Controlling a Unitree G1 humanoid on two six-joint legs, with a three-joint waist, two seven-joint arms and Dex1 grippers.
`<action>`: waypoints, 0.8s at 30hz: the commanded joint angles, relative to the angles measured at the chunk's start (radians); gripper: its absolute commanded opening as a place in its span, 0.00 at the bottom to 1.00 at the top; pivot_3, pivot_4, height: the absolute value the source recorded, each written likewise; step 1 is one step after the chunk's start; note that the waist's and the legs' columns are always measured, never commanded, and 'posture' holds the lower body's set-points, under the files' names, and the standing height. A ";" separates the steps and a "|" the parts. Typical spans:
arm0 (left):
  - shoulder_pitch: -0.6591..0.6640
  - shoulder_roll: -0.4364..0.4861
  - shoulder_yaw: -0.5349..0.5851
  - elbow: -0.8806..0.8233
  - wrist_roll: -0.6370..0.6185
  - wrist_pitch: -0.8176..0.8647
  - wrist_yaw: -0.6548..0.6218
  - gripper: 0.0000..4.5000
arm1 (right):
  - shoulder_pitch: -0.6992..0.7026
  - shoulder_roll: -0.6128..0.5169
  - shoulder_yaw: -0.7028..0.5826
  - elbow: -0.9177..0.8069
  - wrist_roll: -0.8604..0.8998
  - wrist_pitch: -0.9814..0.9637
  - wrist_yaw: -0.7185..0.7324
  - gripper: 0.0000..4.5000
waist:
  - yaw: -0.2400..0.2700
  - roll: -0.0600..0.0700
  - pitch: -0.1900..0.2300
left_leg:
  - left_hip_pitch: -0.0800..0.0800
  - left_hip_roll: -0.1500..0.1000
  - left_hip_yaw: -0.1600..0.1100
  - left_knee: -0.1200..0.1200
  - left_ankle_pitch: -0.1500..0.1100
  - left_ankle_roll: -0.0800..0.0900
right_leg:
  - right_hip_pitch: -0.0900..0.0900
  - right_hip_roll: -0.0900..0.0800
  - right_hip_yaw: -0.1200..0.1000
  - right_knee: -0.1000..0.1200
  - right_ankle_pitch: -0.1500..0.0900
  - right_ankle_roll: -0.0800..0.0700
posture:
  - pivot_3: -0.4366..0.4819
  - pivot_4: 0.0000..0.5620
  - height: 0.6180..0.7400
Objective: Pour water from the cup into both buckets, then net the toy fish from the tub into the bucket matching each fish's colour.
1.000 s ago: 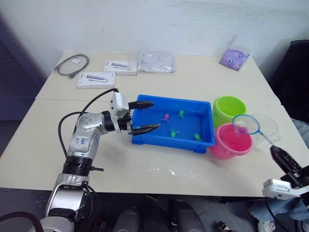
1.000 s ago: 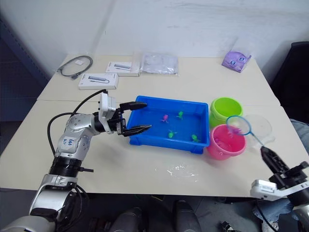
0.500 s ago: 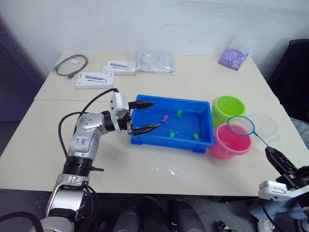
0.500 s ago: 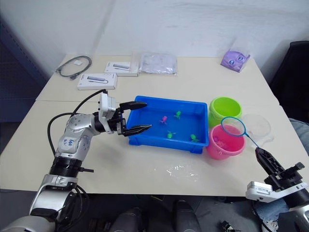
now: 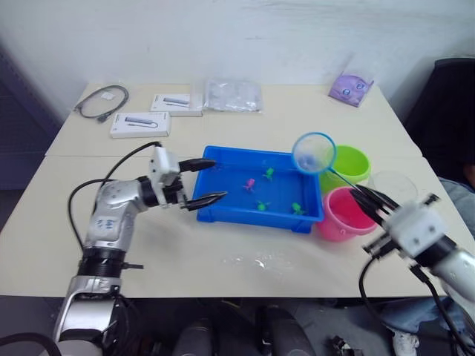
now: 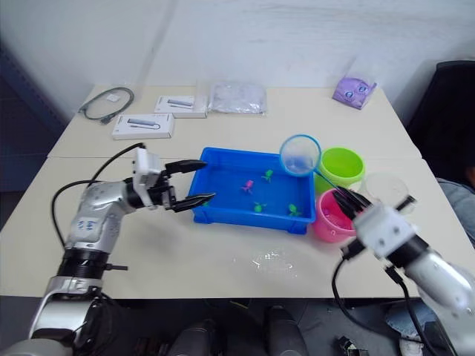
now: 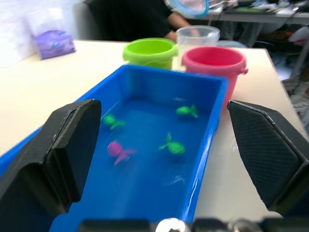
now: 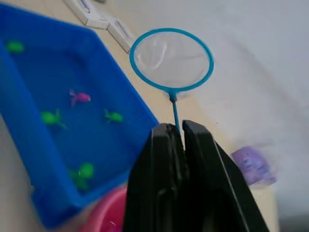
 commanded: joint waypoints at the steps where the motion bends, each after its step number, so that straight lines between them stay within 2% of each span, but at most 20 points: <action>1: 0.016 0.049 0.075 0.036 -0.001 -0.035 0.030 1.00 | -0.164 -0.007 0.103 -0.039 0.189 0.317 0.036 0.00 | 0.001 0.000 0.000 | -0.001 0.000 -0.001 0.000 0.000 0.000 | 0.000 -0.001 -0.001 0.000 0.000 0.000 | 0.48 0.27 1.00; 5: 0.041 0.104 0.118 0.055 0.001 -0.043 0.039 1.00 | -0.366 -0.027 0.183 0.024 0.226 0.659 0.009 0.00 | 0.006 0.001 0.000 | -0.008 -0.001 -0.007 0.000 0.002 -0.004 | -0.005 -0.005 -0.009 -0.001 -0.001 -0.002 | 0.48 0.27 1.00; 10: 0.064 0.129 0.136 0.019 -0.016 -0.026 0.042 1.00 | -0.510 -0.046 0.245 0.082 0.186 0.821 0.063 0.00 | 0.026 0.001 0.000 | -0.012 -0.003 -0.009 0.000 0.002 -0.003 | -0.006 -0.008 -0.013 -0.005 -0.001 -0.002 | 0.48 0.27 1.00; 15: 0.104 0.124 0.141 -0.058 -0.032 0.003 0.064 1.00 | -0.587 -0.080 0.358 0.147 0.068 0.822 0.146 0.00 | 0.025 0.001 0.000 | -0.026 -0.004 -0.011 0.004 0.001 -0.002 | -0.016 -0.010 -0.018 -0.002 0.000 -0.001 | 0.48 0.27 1.00; 17: 0.115 0.121 0.139 -0.082 -0.034 0.013 0.072 1.00 | -0.614 -0.087 0.408 0.171 0.011 0.800 0.179 0.00 | 0.025 0.001 0.000 | -0.027 -0.004 -0.011 0.005 0.001 -0.002 | -0.017 -0.010 -0.019 -0.001 0.000 -0.001 | 0.48 0.27 1.00; 24: 0.131 0.113 0.129 -0.126 -0.032 0.030 0.085 1.00 | -0.767 0.010 0.533 0.296 -0.122 0.764 0.256 0.00 | 0.018 0.001 0.000 | -0.025 -0.004 -0.010 0.006 0.002 -0.003 | -0.017 -0.009 -0.019 -0.002 0.000 -0.001 | 0.48 0.27 1.00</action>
